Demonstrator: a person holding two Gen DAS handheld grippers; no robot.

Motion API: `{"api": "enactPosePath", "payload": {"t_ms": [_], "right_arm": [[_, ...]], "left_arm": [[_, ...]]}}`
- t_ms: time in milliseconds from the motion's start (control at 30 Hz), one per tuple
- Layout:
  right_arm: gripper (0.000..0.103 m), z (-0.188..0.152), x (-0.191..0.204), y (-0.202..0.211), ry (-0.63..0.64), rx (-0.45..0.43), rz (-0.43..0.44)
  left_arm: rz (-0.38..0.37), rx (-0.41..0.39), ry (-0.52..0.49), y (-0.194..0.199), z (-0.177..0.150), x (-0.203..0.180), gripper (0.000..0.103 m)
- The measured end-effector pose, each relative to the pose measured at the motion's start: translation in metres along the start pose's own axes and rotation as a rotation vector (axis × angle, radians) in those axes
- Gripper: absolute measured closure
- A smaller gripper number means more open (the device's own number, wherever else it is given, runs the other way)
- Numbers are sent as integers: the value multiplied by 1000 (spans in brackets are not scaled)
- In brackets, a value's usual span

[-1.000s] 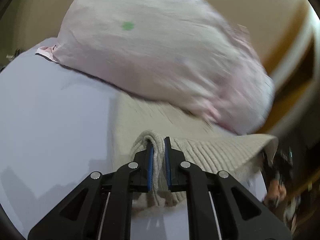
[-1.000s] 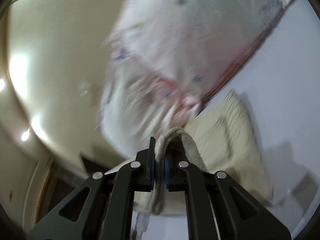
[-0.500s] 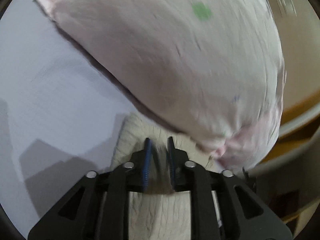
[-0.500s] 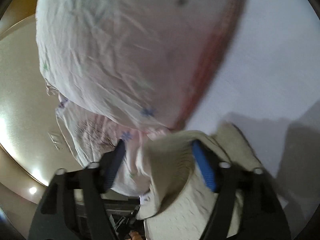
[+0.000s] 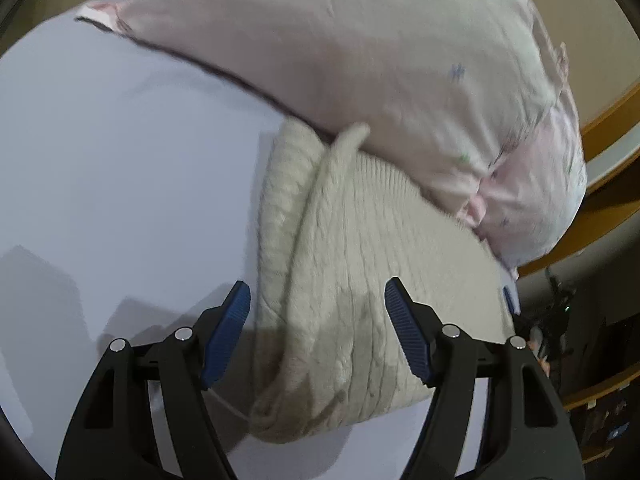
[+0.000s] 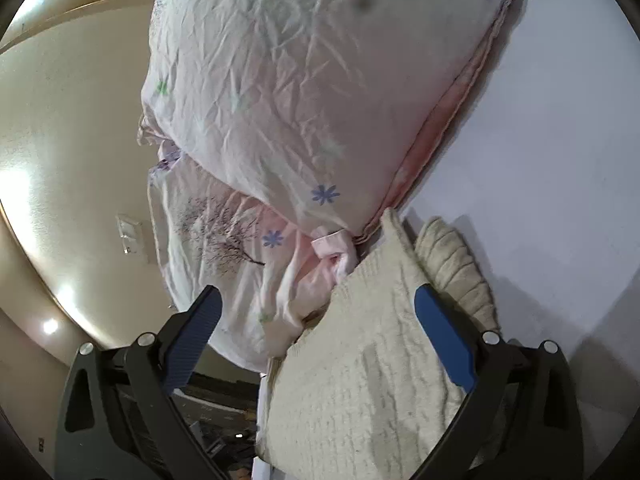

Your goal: Fold small clothes

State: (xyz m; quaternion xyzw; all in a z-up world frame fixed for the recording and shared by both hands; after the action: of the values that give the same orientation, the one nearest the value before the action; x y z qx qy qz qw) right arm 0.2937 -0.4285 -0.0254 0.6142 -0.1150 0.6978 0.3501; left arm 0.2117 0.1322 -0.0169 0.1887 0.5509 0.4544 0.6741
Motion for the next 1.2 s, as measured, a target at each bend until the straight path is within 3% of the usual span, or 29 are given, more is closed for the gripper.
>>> {"api": "enactPosePath", "payload": {"t_ms": [33, 100, 167, 233, 333, 433, 533, 633, 667, 767, 800, 833, 867, 933, 1033, 1067, 1133, 1200], "right_arm": [[6, -2, 1, 3, 18, -1, 0], [6, -1, 11, -11, 17, 11, 17], [5, -1, 7, -13, -9, 28, 55], [5, 0, 4, -10, -25, 31, 73], [5, 2, 5, 0, -23, 19, 101], [5, 5, 14, 8, 20, 11, 93], [5, 7, 25, 15, 73, -10, 54], [5, 14, 30, 30, 132, -57, -41], [5, 17, 30, 37, 155, -78, -93], [5, 26, 23, 53, 183, -109, -234], [5, 28, 20, 56, 173, -106, -245], [5, 31, 17, 58, 155, -85, -244], [5, 31, 16, 57, 147, -65, -236], [2, 30, 14, 48, 139, 3, -246], [2, 22, 10, 20, 134, 161, -330], [2, 19, 8, 13, 137, 198, -350], [2, 12, 4, -1, 144, 267, -393], [2, 4, 0, -11, 154, 321, -429]], "left_arm": [[8, 1, -11, -3, 0, -1, 34], [-11, 10, 26, -7, 2, 1, 48], [-77, 27, 125, -16, 5, 11, 81], [-162, 35, 212, -22, 4, 19, 84], [-278, -13, 229, -9, 6, 4, 86], [-406, -70, 136, 11, 14, -53, 87], [-514, -61, -18, 5, 19, -140, 87], [-580, 17, -152, -42, 9, -225, 87], [-589, 72, -182, -75, 2, -255, 87], [-480, 250, -280, -160, -19, -311, 86], [-452, 309, -303, -179, -26, -320, 86], [-481, 357, -322, -188, -35, -327, 86], [-514, 356, -338, -184, -38, -329, 86], [-515, 266, -397, -157, -38, -326, 81], [-382, 68, -409, -106, -29, -295, 38], [-287, 19, -386, -95, -26, -276, 35], [-151, 5, -341, -91, -21, -244, 33], [-89, 38, -299, -100, -25, -228, 31]]}}
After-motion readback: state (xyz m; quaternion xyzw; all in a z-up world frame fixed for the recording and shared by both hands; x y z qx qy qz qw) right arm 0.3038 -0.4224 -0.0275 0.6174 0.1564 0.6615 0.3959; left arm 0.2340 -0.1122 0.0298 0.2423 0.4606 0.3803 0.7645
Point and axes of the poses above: each gripper's, at about its wrist camera, not at the fingertips, and y roughly against the way its jaws point, x to its left, z to its top, the point moved 3 cm from there along -y, roughly the way its jaws point, and after that the axes turned 9 degrees about x, right-handed, at the moved point
